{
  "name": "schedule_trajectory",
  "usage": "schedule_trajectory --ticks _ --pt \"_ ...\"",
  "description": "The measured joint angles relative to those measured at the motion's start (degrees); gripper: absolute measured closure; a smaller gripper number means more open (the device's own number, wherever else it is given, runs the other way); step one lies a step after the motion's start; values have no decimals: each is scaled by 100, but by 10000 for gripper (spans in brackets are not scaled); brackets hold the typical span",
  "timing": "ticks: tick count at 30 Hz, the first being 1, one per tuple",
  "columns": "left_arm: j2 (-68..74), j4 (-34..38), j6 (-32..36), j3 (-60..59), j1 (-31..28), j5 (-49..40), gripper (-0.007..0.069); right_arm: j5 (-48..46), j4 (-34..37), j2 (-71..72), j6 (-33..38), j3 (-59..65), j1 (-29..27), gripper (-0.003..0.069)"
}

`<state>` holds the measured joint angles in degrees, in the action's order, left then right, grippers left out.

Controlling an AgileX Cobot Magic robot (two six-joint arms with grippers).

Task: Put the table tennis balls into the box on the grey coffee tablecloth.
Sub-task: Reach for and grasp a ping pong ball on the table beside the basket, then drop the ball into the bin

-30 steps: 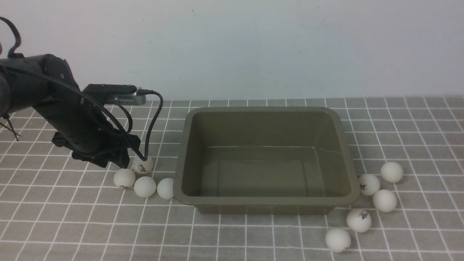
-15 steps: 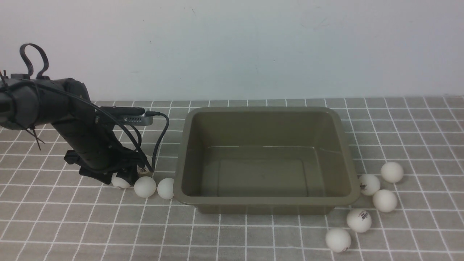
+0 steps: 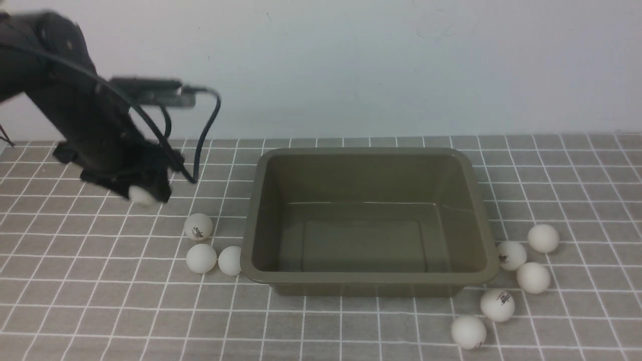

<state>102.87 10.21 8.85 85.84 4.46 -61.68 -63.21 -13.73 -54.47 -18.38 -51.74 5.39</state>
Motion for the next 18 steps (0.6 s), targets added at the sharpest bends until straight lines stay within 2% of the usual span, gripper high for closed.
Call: schedule_trajectory --ticks 5,13,15,18 --pt "-172 956 641 105 557 52 272 440 373 -1173 170 -24 -106 669" --pt "353 1206 873 105 1533 395 272 993 1899 -2979 1212 -807 -881 656" --pt "478 1219 848 105 1657 456 272 1059 2041 -3227 1417 -951 -915 636" --pt "714 1234 768 105 1766 546 222 1161 2456 -3946 1778 -1347 -924 530"
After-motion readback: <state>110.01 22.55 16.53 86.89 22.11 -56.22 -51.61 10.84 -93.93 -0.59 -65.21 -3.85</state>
